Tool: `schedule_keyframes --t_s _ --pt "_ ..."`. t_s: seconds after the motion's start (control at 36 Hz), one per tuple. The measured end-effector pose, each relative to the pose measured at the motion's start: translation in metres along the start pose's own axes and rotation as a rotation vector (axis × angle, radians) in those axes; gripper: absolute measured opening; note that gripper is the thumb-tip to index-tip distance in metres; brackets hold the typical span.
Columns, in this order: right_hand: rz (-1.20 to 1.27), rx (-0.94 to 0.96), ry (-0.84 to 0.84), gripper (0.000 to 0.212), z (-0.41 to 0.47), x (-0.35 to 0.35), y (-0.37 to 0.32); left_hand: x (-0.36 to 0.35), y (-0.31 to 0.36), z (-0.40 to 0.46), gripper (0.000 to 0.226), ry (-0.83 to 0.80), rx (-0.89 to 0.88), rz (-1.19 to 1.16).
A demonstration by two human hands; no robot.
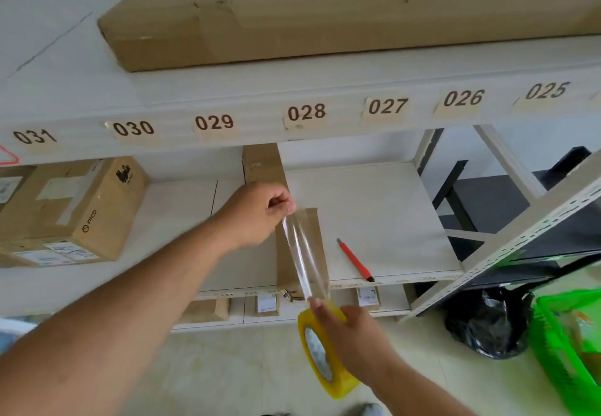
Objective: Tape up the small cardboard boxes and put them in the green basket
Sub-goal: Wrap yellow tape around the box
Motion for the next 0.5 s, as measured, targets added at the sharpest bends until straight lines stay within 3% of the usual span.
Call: schedule_keyframes --t_s 0.17,0.31,0.5 --pt "0.004 -0.157 0.014 0.062 0.018 -0.017 0.031 -0.023 -0.044 0.054 0.016 -0.072 0.08 0.077" --pt "0.145 -0.118 -0.011 0.031 0.026 -0.034 0.021 -0.041 -0.06 0.091 0.016 -0.187 0.029 0.122" --pt "0.296 -0.215 0.047 0.011 0.037 -0.061 0.005 -0.055 -0.082 0.129 0.015 -0.262 0.008 0.077"
Point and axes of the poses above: each hand's wrist, its own z-axis towards the middle knuckle, its own x-axis out of the back of the hand, y = z × x, the point moved 1 cm from there along z, towards the middle knuckle, and after that the axes turned 9 degrees about z, right-handed, at the moved point
